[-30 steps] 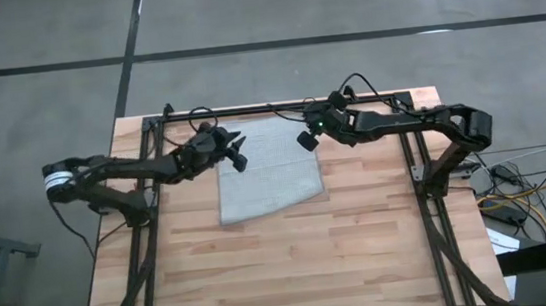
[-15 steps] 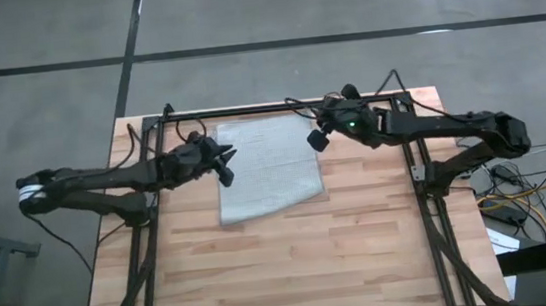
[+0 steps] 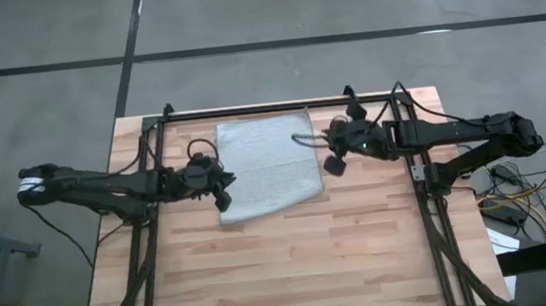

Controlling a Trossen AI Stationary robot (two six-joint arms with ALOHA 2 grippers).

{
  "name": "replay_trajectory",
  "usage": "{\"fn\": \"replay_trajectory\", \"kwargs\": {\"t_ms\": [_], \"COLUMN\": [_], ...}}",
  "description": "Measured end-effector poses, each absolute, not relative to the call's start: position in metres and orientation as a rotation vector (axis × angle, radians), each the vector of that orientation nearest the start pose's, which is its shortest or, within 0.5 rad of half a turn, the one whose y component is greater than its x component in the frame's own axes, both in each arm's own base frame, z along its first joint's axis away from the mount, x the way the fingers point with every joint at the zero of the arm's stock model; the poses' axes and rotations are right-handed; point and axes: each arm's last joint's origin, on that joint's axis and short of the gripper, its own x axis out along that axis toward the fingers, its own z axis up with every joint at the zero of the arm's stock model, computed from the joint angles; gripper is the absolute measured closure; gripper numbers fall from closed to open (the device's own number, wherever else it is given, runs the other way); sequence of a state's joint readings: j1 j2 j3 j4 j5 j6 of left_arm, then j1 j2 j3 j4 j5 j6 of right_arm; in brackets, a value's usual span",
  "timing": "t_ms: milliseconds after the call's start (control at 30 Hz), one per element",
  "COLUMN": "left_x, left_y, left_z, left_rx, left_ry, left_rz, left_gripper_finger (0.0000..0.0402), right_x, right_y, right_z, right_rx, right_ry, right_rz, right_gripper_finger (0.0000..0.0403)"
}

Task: Roll towel
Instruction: Fold the gray towel on the table

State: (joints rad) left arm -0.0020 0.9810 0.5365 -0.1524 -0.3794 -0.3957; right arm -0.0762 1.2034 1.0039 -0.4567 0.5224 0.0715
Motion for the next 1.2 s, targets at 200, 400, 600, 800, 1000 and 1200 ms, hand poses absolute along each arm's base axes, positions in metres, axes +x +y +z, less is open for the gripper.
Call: {"fn": "replay_trajectory", "kwargs": {"t_ms": [200, 400, 600, 800, 1000, 1200], "left_x": [0.198, 0.194, 0.180, 0.173, 0.172, 0.177], "left_y": [0.001, -0.004, -0.010, -0.021, -0.029, -0.032], "left_z": [0.217, 0.210, 0.196, 0.191, 0.191, 0.191], "left_rx": [-0.251, -0.374, -0.743, -0.884, -1.016, -1.122], "left_ry": [0.534, 0.617, 0.826, 0.936, 0.957, 0.896], "left_rz": [0.434, 0.373, 0.404, 0.402, 0.415, 0.424], "left_gripper_finger": [0.0342, 0.0342, 0.0342, 0.0342, 0.0342, 0.0342], "right_x": [0.244, 0.244, 0.244, 0.244, 0.242, 0.241], "right_y": [-0.012, 0.002, 0.004, 0.004, 0.004, 0.004], "right_z": [0.295, 0.292, 0.292, 0.290, 0.282, 0.271], "right_rx": [-0.017, 0.021, 0.022, 0.013, 0.005, 0.003], "right_ry": [0.709, 0.718, 0.718, 0.723, 0.749, 0.771], "right_rz": [-0.522, -0.453, -0.445, -0.443, -0.445, -0.448], "right_gripper_finger": [0.0350, 0.0350, 0.0350, 0.0350, 0.0350, 0.0350]}}
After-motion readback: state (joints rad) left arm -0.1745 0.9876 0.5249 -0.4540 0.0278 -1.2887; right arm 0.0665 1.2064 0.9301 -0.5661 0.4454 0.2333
